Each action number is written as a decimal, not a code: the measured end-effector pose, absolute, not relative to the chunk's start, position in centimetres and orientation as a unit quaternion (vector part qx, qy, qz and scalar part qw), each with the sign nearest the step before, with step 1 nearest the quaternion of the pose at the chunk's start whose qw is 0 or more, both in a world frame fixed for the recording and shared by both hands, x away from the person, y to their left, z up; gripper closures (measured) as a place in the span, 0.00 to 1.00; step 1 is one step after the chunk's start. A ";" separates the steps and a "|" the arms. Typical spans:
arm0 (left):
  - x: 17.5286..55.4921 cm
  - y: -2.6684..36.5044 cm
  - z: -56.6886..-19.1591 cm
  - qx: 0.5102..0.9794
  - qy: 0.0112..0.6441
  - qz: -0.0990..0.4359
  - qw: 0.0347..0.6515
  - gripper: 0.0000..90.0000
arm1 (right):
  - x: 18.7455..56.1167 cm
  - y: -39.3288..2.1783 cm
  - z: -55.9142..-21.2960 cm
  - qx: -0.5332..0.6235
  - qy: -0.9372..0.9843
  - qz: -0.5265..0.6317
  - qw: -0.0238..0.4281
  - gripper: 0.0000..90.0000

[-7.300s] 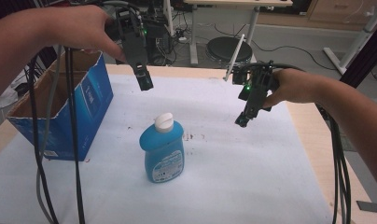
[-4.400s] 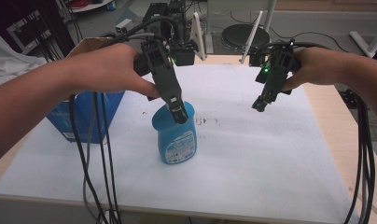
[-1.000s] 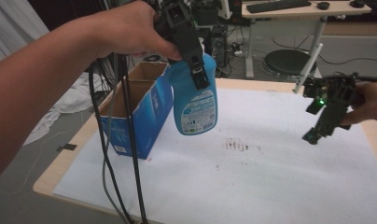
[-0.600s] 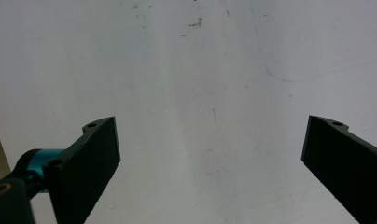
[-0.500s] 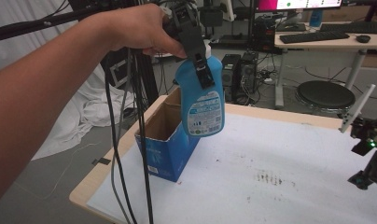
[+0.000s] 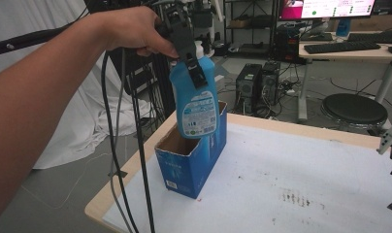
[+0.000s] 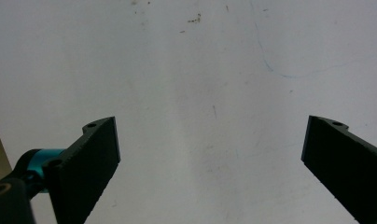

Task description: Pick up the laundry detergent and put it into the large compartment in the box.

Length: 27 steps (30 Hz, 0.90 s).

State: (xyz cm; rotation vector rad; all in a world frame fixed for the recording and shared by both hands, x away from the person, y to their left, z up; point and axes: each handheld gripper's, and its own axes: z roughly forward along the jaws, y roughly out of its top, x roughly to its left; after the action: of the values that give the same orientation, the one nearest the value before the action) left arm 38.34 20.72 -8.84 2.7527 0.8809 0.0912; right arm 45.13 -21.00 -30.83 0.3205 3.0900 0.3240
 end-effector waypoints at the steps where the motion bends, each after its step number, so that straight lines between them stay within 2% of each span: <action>1: 38.5 21.3 -8.9 0.943 0.306 0.033 0.123 0.42 | 45.2 -21.0 -30.8 0.102 0.989 0.102 0.009 0.04; 13: 39.5 24.5 -10.1 0.938 0.326 0.043 0.111 0.42 | 45.7 -21.0 -31.3 0.109 0.989 0.097 0.005 0.04; 27: 41.0 26.2 -15.5 0.941 0.323 0.029 0.099 0.42 | 46.0 -21.0 -31.6 0.111 0.990 0.091 0.003 0.04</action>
State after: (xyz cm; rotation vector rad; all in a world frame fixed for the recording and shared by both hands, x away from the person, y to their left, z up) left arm 41.01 26.21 -15.49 2.7819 0.9552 0.0861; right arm 46.03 -21.00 -31.63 0.3490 3.1027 0.2862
